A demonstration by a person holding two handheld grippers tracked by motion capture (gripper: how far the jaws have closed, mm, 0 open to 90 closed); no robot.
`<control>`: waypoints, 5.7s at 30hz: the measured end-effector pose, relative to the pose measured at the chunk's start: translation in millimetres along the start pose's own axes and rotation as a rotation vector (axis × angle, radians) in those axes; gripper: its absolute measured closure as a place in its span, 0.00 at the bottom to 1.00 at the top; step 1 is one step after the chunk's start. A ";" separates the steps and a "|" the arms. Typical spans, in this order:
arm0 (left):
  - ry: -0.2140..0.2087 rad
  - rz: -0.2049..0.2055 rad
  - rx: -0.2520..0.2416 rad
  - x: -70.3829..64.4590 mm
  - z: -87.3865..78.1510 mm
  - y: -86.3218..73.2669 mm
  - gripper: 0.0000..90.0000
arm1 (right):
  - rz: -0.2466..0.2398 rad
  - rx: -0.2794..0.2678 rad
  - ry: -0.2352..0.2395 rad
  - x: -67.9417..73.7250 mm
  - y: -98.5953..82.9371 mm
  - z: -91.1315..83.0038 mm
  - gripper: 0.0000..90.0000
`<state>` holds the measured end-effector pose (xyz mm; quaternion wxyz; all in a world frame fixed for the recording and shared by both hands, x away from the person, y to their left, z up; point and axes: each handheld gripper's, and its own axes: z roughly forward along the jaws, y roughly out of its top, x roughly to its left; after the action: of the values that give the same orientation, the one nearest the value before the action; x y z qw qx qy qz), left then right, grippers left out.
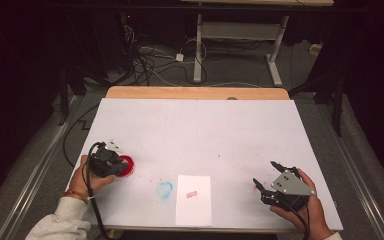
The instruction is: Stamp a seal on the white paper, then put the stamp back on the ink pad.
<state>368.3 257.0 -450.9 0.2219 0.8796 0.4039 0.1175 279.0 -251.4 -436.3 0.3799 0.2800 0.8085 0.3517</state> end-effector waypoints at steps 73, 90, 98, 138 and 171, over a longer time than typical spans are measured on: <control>0.133 0.137 -0.507 -47.9 -40.3 10.7 0.22 | 0.014 -0.020 0.033 -0.1 3.8 1.1 0.31; 0.142 0.210 -0.530 -74.9 -40.0 2.7 0.20 | 0.015 -0.042 0.044 2.0 6.1 -1.4 0.31; 0.165 0.236 -0.555 -85.8 -34.0 -7.7 0.20 | 0.020 -0.045 0.044 3.0 5.0 -3.6 0.30; 0.153 0.281 -0.427 -87.7 -5.3 -44.2 0.19 | 0.055 -0.093 0.023 2.3 -2.0 -9.9 0.24; 0.145 0.309 -0.445 -93.9 -9.5 -43.4 0.19 | 0.027 -0.087 0.019 8.2 -1.0 -13.2 0.24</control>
<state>275.4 213.2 -466.3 0.3595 0.8498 0.2443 0.2984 263.6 -250.8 -434.4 0.3794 0.2708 0.7920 0.3942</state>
